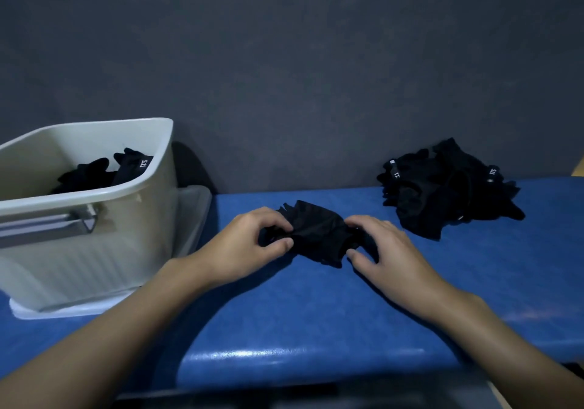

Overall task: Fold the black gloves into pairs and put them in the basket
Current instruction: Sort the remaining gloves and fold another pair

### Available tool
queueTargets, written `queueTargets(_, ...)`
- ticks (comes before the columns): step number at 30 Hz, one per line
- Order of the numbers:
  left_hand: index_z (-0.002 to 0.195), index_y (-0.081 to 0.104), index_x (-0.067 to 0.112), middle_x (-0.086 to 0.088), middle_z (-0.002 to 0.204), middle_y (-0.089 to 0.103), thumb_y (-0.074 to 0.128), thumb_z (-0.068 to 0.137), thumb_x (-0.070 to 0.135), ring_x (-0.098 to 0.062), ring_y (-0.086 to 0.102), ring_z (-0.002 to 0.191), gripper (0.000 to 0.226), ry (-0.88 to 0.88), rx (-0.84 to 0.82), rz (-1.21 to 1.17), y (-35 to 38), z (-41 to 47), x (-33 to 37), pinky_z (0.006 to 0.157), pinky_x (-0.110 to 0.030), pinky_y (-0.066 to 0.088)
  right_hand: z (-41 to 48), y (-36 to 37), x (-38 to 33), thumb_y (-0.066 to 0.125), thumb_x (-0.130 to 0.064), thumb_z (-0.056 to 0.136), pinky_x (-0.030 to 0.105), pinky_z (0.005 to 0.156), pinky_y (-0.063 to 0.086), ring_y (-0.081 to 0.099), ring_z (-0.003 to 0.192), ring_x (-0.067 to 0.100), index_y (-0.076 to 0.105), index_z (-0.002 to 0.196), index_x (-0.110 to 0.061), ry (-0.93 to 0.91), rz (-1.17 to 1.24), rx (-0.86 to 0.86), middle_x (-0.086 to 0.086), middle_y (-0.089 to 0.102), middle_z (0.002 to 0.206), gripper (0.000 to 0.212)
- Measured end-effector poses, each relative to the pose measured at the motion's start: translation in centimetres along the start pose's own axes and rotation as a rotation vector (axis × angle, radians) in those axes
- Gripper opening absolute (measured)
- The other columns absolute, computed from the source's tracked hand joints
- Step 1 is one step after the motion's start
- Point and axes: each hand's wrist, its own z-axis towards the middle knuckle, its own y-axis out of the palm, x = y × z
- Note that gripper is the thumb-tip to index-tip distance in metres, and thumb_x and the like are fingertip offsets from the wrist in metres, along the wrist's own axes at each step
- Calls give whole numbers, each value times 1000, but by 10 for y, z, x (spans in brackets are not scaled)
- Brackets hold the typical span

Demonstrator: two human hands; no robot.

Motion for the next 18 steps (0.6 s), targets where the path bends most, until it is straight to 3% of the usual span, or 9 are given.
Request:
queueTargets(4,103,72,28,19,107,69,66,93,29,0,62,100,11,-43,-4,33,1,-1,0,87,-22,48,7,2,5,67,-21,91,22,97,44,57,112,6,56,130,-23,118,86,45,-11,62,118,40)
queueTargets(8,120,66,29,29,104,63,58,98,31,16,55,99,23,-56,-28,49,1,-2,3,80,-2,38,14,3,6,69,-13,89,11,75,46,62,88,0,68,102,-21,152,127,92,-13,67,90,15)
queueTargets(10,125,64,29,29,108,61,54,100,33,16,53,103,27,-50,-45,68,1,-2,3,84,-2,36,16,4,6,69,-12,89,13,69,49,63,81,1,69,93,-22,167,138,110,-11,68,84,11)
queueTargets(13,129,60,33,24,121,59,44,100,46,2,55,113,36,-37,-94,129,1,-1,4,100,-24,42,15,4,6,67,-11,90,28,68,55,64,74,9,70,89,-21,172,131,107,-5,68,79,10)
queueTargets(15,133,56,35,24,128,53,32,98,55,-2,52,119,47,-35,-147,221,1,0,4,106,-36,40,12,2,7,66,-10,90,28,66,54,63,72,8,69,87,-21,155,126,97,-6,67,77,12)
queueTargets(18,138,53,38,24,136,46,25,103,53,-4,48,124,47,-48,-199,327,2,1,5,109,-40,35,6,-4,9,65,-8,89,23,62,50,60,69,6,67,85,-22,124,117,79,-8,65,75,15)
